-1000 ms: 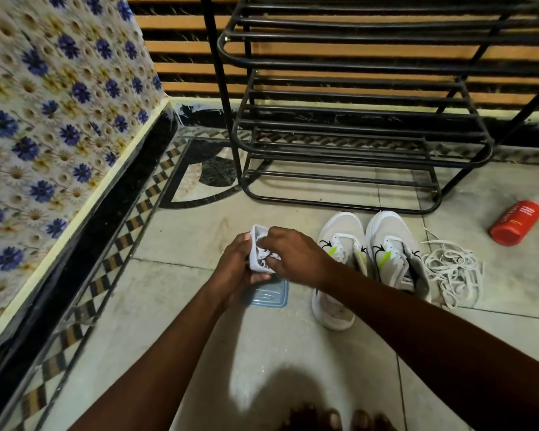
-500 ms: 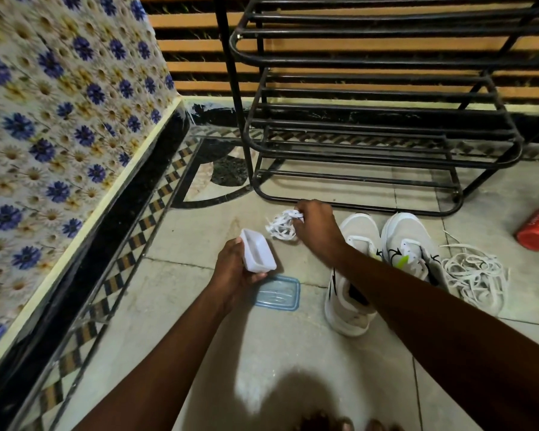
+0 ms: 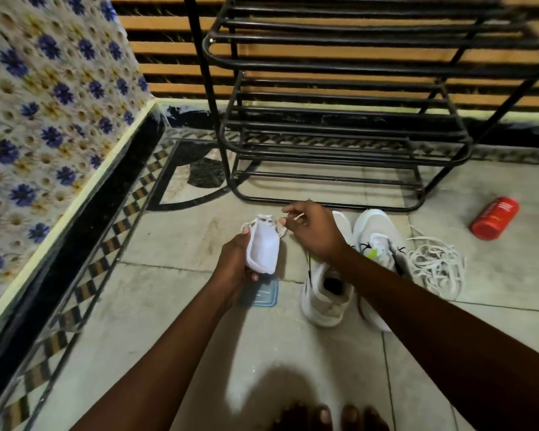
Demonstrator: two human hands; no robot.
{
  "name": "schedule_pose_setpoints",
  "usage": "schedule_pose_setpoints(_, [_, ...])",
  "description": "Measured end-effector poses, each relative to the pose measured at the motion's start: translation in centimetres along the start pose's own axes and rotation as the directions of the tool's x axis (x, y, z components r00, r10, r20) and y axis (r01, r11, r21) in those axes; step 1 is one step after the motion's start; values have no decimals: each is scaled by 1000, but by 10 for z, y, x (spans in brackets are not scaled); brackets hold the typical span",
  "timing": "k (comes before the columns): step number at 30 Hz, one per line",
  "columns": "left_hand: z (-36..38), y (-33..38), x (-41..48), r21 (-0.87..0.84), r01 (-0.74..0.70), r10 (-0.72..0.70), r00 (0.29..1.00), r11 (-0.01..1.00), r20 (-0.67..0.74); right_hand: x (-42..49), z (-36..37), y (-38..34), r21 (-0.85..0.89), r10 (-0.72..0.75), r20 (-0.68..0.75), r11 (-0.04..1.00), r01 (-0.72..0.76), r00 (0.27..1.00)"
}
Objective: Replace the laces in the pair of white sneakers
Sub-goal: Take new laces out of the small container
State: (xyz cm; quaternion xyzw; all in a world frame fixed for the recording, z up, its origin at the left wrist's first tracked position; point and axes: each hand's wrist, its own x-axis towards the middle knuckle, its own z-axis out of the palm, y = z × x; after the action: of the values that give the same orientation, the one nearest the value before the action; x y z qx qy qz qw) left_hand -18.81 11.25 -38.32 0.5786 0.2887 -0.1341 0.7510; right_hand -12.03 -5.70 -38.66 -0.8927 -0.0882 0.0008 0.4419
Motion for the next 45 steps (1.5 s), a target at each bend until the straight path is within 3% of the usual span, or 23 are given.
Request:
schedule_pose_setpoints(3, [30, 6, -14, 8, -12, 11, 990, 1000, 141, -20, -30, -1, 16, -18, 34, 1000, 17, 999])
schedule_pose_setpoints(6, [57, 8, -25, 85, -37, 12, 960, 996, 279, -40, -60, 6, -96, -53, 67, 994, 60, 996])
schedule_pose_setpoints(9, [85, 5, -35, 154, -64, 11, 945, 986, 326, -60, -92, 17, -197, -24, -39, 980, 16, 999])
schedule_pose_setpoints(13, [123, -8, -50, 192, -268, 170, 895, 944, 413, -84, -141, 43, -304, 119, -175, 937, -169, 977])
schedule_pose_setpoints(15, [137, -18, -56, 244, -445, 282, 820, 862, 498, -94, -161, 55, -255, 225, -198, 928, -272, 954])
schedule_pose_setpoints(18, [167, -36, -64, 398, -658, 363, 715, 640, 598, -114, -192, 74, -184, 321, -218, 914, -362, 922])
schedule_pose_setpoints(23, [207, -61, -64, 489, -810, 379, 584, 323, 718, -142, -220, 109, -159, 403, -232, 882, -443, 885])
schedule_pose_setpoints(26, [221, -77, -63, 516, -829, 317, 559, 216, 766, -159, -228, 126, -186, 442, -216, 857, -481, 871])
schedule_pose_setpoints(29, [230, -90, -61, 522, -852, 240, 514, 35, 823, -174, -234, 136, -150, 492, -174, 843, -516, 853])
schedule_pose_setpoints(32, [233, -99, -63, 519, -851, 187, 500, -75, 846, -183, -237, 140, -194, 490, -186, 831, -521, 852])
schedule_pose_setpoints(40, [256, -148, -65, 553, -803, -18, 570, -224, 821, -209, -233, 167, -282, 613, -151, 725, -628, 775])
schedule_pose_setpoints(45, [266, -165, -54, 516, -805, -89, 560, -291, 823, -217, -216, 188, -335, 661, -168, 659, -673, 731])
